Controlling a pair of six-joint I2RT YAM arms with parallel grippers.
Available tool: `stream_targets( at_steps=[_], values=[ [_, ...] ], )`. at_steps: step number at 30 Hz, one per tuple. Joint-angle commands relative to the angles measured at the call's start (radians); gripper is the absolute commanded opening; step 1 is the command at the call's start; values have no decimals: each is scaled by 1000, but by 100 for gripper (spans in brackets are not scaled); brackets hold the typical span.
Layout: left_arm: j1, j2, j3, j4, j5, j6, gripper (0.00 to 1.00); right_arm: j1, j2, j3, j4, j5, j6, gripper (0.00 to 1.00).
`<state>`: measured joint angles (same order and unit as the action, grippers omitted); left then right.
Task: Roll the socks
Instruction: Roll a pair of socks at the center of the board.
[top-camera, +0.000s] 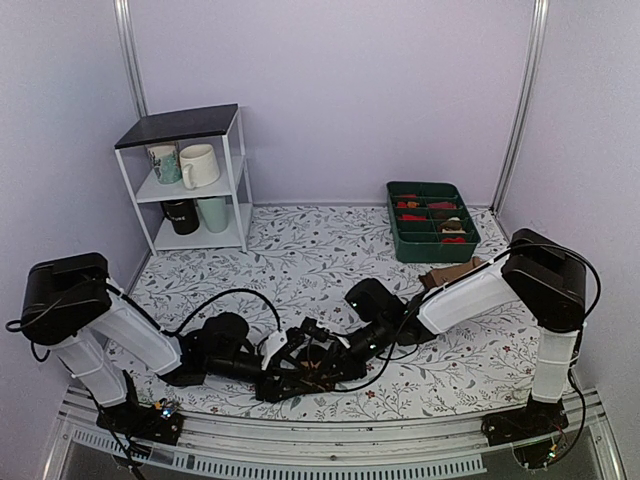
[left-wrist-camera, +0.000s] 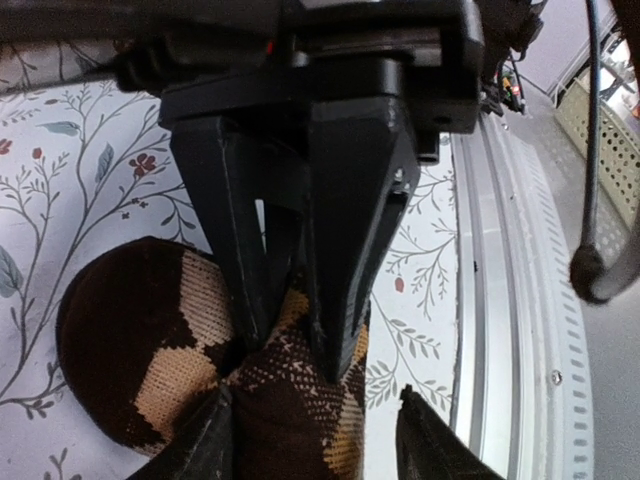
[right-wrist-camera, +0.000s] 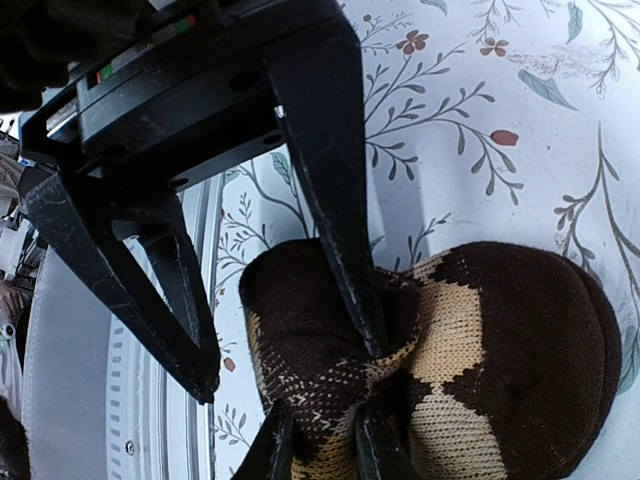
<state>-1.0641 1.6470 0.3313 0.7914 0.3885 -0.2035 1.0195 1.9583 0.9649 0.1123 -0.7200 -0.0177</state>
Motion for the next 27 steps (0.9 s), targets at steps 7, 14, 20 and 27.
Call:
stream_targets(
  at_steps=[7,14,20,27],
  values=[
    [-32,-67,-77,-125,59,-42,61,-19,115,-36,-193,204,12,14],
    [-40,-119,-102,-136,12,-47,73,-23,125,-27,-194,208,13,14],
    [-43,-19,-66,-87,-4,-51,71,-23,134,-18,-198,202,13,14],
    [-43,24,-31,-105,-24,-51,66,-23,123,-33,-199,189,13,14]
  ],
)
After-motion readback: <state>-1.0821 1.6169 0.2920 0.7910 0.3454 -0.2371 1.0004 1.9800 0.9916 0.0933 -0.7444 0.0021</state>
